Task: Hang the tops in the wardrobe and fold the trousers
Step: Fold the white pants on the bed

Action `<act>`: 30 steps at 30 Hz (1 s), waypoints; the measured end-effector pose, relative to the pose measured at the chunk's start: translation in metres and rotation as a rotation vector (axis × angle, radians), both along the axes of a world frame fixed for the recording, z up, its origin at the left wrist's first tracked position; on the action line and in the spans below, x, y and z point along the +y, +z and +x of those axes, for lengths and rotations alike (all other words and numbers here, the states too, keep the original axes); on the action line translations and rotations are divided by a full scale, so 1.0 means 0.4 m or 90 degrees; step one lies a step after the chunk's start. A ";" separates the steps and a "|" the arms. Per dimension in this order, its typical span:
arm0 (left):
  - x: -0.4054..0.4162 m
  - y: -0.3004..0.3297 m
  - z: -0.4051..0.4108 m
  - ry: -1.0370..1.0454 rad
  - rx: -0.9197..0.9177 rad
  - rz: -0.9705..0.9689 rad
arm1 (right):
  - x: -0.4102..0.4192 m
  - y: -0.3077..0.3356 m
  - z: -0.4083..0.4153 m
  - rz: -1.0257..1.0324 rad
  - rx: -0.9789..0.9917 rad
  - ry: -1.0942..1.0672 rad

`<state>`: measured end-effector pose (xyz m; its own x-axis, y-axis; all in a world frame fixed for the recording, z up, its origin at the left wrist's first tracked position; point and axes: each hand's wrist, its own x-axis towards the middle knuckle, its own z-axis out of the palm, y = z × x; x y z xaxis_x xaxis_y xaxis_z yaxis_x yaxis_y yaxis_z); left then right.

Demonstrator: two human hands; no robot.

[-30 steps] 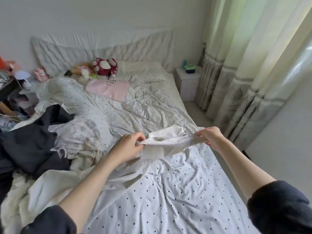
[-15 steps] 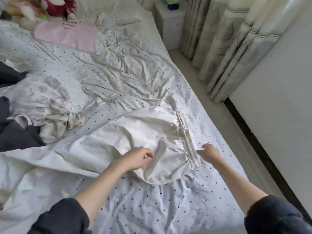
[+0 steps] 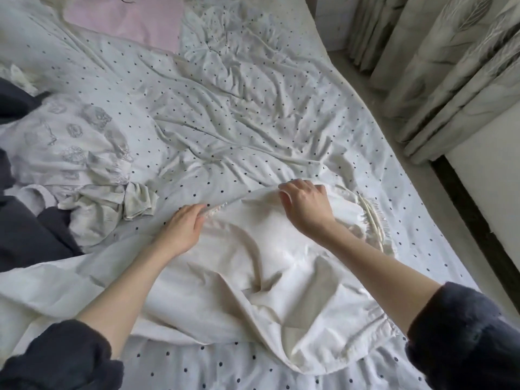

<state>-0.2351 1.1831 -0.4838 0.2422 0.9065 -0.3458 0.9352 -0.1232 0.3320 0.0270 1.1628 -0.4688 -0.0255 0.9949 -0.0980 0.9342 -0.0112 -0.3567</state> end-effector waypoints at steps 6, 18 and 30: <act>0.022 -0.003 -0.096 0.040 -0.060 -0.092 | 0.164 -0.039 -0.152 -0.195 -0.118 0.223; -0.178 0.045 -0.070 -0.123 0.188 -0.196 | -0.118 -0.072 -0.083 -0.033 -0.161 0.329; -0.063 0.309 -0.008 0.033 0.015 0.509 | -0.002 0.130 -0.035 0.341 -0.020 0.048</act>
